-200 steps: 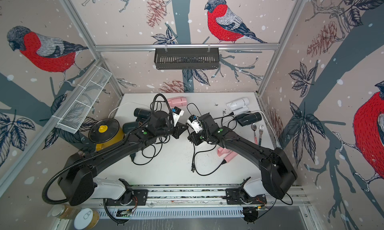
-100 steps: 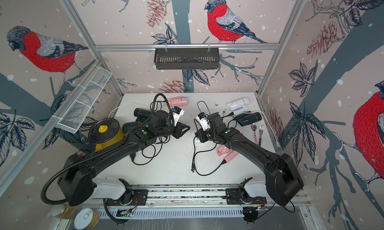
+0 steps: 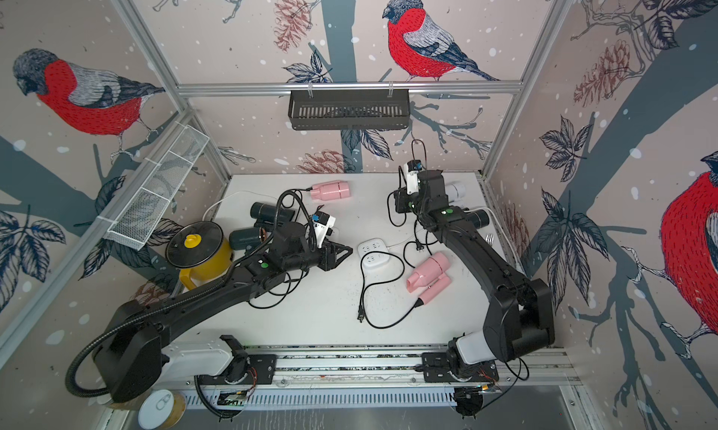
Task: Charge the blow dryers
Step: Insert the plug into the socket.
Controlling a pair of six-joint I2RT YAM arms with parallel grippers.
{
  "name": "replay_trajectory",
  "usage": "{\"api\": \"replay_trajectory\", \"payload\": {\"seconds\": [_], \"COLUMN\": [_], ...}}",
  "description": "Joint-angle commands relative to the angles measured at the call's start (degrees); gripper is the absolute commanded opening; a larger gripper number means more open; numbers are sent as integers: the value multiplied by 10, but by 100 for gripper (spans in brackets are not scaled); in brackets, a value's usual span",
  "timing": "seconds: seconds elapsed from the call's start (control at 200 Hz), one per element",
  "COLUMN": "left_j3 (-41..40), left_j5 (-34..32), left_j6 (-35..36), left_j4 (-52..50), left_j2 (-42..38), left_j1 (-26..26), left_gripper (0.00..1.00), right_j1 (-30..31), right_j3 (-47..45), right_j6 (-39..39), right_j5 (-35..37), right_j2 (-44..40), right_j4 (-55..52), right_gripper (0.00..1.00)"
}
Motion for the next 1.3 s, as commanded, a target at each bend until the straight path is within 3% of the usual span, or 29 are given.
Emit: {"api": "replay_trajectory", "payload": {"seconds": [0.0, 0.375, 0.695, 1.296], "left_j3": [-27, -81, -106, -147], "left_j5": [-13, -24, -10, -3], "left_j6": [-27, -49, -96, -154], "left_j4": [50, 73, 140, 233], "left_j2": [-16, -37, -4, 42], "left_j1": [0, -2, -2, -21], "left_gripper": [44, 44, 42, 40], "right_j1": [1, 82, 124, 138], "right_j3": [41, -126, -263, -322], "right_j6": [2, 28, 53, 58], "right_j5": [13, 73, 91, 49], "right_j2": [46, 108, 43, 78], "right_j4": [31, 260, 325, 389], "right_gripper": [5, 4, 4, 5]}}
